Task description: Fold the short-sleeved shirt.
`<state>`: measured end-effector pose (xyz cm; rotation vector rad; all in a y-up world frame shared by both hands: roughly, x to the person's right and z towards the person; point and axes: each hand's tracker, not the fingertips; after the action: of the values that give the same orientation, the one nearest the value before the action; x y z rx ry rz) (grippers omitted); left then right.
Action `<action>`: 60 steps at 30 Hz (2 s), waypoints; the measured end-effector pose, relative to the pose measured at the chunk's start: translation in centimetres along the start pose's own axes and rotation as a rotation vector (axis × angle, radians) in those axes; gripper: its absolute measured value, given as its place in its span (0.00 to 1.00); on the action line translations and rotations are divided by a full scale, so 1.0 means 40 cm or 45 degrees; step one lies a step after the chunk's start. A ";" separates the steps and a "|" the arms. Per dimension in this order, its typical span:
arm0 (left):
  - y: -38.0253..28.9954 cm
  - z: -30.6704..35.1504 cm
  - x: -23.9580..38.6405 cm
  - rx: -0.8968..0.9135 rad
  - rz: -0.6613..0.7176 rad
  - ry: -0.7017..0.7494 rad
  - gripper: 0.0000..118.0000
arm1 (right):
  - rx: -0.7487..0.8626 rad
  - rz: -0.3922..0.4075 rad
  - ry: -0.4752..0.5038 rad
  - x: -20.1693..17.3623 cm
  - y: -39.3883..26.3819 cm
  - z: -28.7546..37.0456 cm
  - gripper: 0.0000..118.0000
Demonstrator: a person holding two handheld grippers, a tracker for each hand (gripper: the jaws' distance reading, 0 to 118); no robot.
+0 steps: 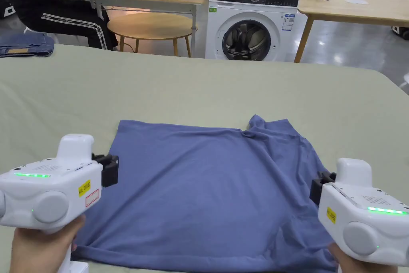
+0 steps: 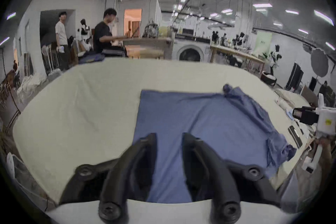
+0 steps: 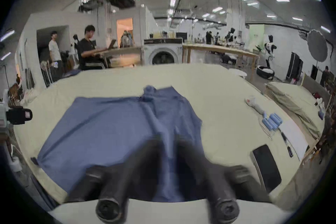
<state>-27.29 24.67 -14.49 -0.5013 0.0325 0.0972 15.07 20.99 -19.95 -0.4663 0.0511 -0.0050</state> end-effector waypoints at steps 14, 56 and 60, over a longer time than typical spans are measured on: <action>0.013 -0.029 0.007 0.019 -0.020 0.078 0.00 | 0.182 0.034 0.019 -0.101 0.042 0.039 0.00; -0.220 -0.113 -0.140 -0.875 -0.026 0.108 0.01 | -0.151 0.067 0.004 -0.039 -0.064 -0.012 0.00; -0.218 -0.106 -0.138 -0.864 -0.037 0.117 0.01 | -0.282 0.078 0.008 -0.020 -0.065 0.008 0.00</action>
<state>-31.93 14.55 -13.73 -1.1843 0.0831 0.0542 14.31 18.83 -18.44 -0.6857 0.0723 0.0595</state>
